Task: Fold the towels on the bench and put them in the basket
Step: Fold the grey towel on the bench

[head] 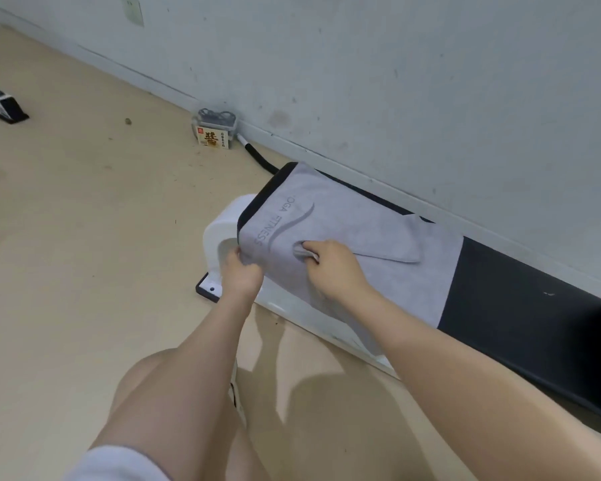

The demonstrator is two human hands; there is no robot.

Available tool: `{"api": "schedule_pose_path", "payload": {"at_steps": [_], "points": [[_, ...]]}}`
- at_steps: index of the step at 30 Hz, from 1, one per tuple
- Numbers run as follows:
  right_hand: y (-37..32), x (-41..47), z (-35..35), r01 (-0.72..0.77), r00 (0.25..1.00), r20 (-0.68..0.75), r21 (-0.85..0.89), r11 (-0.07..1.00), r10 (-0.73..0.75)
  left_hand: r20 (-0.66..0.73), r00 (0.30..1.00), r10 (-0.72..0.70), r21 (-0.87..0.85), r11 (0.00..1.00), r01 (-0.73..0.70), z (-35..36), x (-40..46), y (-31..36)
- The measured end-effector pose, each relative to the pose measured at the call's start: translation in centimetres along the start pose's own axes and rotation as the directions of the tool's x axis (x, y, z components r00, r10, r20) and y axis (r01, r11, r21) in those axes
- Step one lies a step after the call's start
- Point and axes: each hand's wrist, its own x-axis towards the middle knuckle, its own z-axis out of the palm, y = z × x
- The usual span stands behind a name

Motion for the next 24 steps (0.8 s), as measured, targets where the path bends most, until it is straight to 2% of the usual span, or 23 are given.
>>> {"api": "schedule_pose_path", "payload": {"at_steps": [3,5,7,9,11,12,14,16,18,24], "points": [[-0.1,-0.3,-0.2,0.042,0.999,0.021,-0.027,0.999,-0.041,0.062,0.994,-0.095,-0.083,0.992,0.1,-0.3,1.2,-0.3],[0.1,-0.4,-0.1,0.053,0.998,0.028,-0.017,0.998,-0.053,0.109,0.973,-0.202,-0.056,0.976,0.209,-0.7,1.6,-0.6],[0.4,-0.4,0.2,0.05,0.998,0.026,0.005,0.999,-0.05,0.09,0.975,-0.204,-0.063,0.976,0.21,-0.7,1.3,-0.9],[0.7,-0.5,0.1,0.037,0.999,0.027,0.106,0.994,-0.04,-0.031,0.997,-0.071,-0.124,0.99,0.067,-0.2,0.9,-1.0],[1.0,-1.1,-0.4,0.01,1.0,0.01,0.257,0.966,-0.013,-0.125,0.98,0.157,-0.149,0.973,-0.175,0.3,-0.2,-0.4],[1.2,-1.5,-0.9,-0.001,1.0,-0.013,0.34,0.941,0.006,-0.1,0.959,0.266,-0.147,0.949,-0.278,0.7,-1.2,0.3],[1.6,-2.5,-2.0,-0.026,0.992,-0.096,0.492,0.871,0.084,0.035,0.896,0.443,-0.095,0.894,-0.438,1.5,-3.4,1.3],[2.0,-3.7,-3.0,-0.036,0.96,-0.208,0.57,0.821,0.187,0.134,0.825,0.549,-0.034,0.834,-0.55,2.3,-5.0,1.7],[2.2,-5.1,-4.0,-0.015,0.931,-0.291,0.57,0.822,0.219,0.168,0.784,0.598,-0.01,0.796,-0.605,3.4,-6.4,2.3],[3.2,-8.8,-7.0,-0.042,0.885,-0.394,0.459,0.887,0.246,0.237,0.772,0.589,-0.105,0.806,-0.583,7.5,-10.9,4.6]]}}
